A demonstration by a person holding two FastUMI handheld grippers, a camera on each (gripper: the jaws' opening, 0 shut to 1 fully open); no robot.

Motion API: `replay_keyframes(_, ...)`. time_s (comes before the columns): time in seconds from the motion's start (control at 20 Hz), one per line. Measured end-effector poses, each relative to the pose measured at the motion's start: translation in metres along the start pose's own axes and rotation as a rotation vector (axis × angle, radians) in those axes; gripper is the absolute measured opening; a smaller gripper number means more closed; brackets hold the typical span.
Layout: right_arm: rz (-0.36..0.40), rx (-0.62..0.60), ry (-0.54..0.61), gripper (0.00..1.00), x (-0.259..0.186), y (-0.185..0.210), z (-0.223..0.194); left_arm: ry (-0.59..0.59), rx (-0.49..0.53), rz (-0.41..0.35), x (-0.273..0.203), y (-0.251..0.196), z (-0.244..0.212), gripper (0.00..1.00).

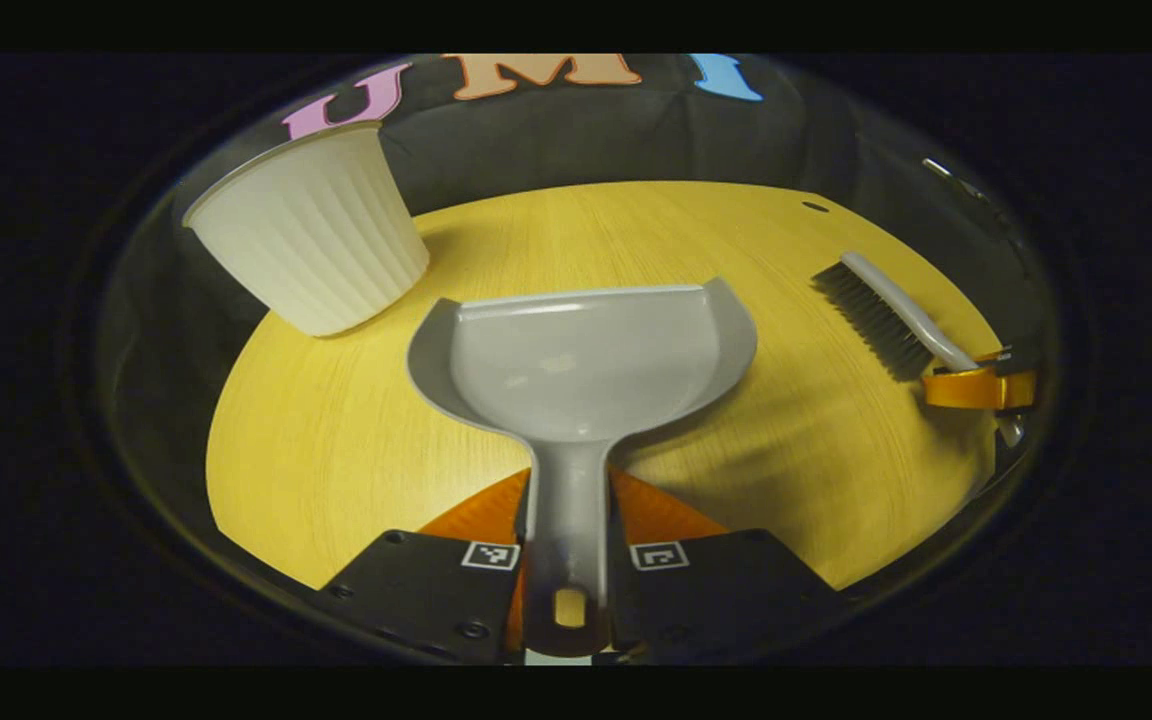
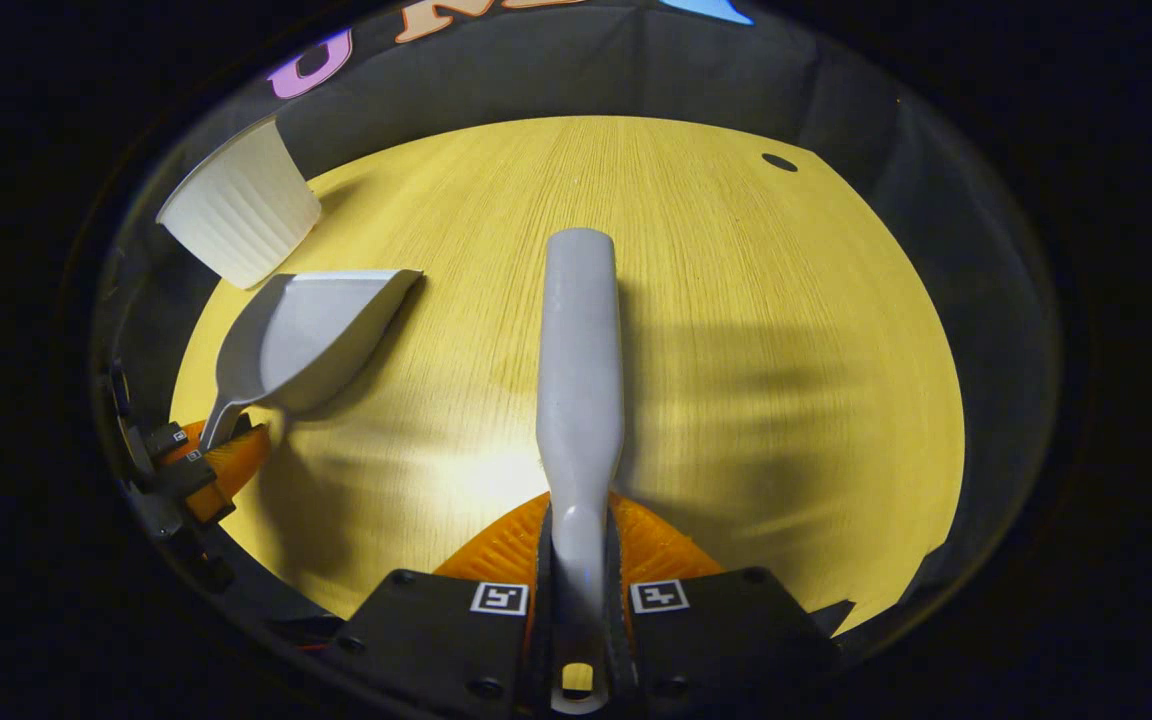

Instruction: Pick up the small broom and dustpan from the desktop, sweep the trash into the dustpan with the broom, and then empty the trash into the garbage bin.

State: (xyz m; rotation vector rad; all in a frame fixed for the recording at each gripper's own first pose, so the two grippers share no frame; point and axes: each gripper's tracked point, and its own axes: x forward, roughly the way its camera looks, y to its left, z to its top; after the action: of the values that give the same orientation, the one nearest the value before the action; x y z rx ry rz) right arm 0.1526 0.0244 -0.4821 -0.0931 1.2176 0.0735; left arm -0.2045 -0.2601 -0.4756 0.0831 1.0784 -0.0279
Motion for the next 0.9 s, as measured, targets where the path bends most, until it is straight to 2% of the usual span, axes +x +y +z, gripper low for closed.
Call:
replay_keyframes(0.15, 0.005, 0.001, 0.004, 0.28, -0.002, 0.001, 0.0, -0.014, -0.008, 0.002, -0.001, 0.0, 0.002, 0.29)
replay_keyframes(0.25, 0.004, -0.007, 0.0, 0.51, -0.003, 0.002, -0.001, -0.021, -0.008, -0.006, 0.0, -0.005, 0.0, 0.31)
replay_keyframes(0.35, 0.001, -0.015, -0.011, 0.72, -0.005, 0.002, -0.002, -0.019, 0.025, -0.023, -0.003, -0.013, -0.002, 0.64)
replay_keyframes(0.4, -0.001, -0.017, -0.027, 0.92, -0.007, 0.002, 0.0, -0.033, 0.052, 0.0, -0.005, -0.011, -0.001, 0.81)
replay_keyframes(0.45, -0.009, -0.018, -0.048, 0.98, -0.01, 0.0, 0.003, -0.052, 0.076, 0.023, -0.006, -0.009, 0.002, 0.98)
replay_keyframes(0.55, -0.006, -0.014, -0.1, 1.0, -0.017, -0.002, 0.01, -0.106, 0.082, 0.065, -0.012, -0.004, 0.014, 0.96)
replay_keyframes(0.65, 0.014, -0.002, -0.203, 1.0, -0.036, -0.003, 0.028, -0.192, 0.049, 0.126, -0.03, 0.005, 0.037, 0.96)
replay_keyframes(0.8, 0.059, -0.001, -0.503, 1.0, -0.104, -0.001, 0.084, -0.436, -0.007, 0.228, -0.099, 0.023, 0.106, 0.96)
replay_keyframes(0.9, 0.086, -0.024, -0.719, 1.0, -0.162, -0.004, 0.114, -0.583, -0.042, 0.261, -0.153, 0.024, 0.145, 0.95)
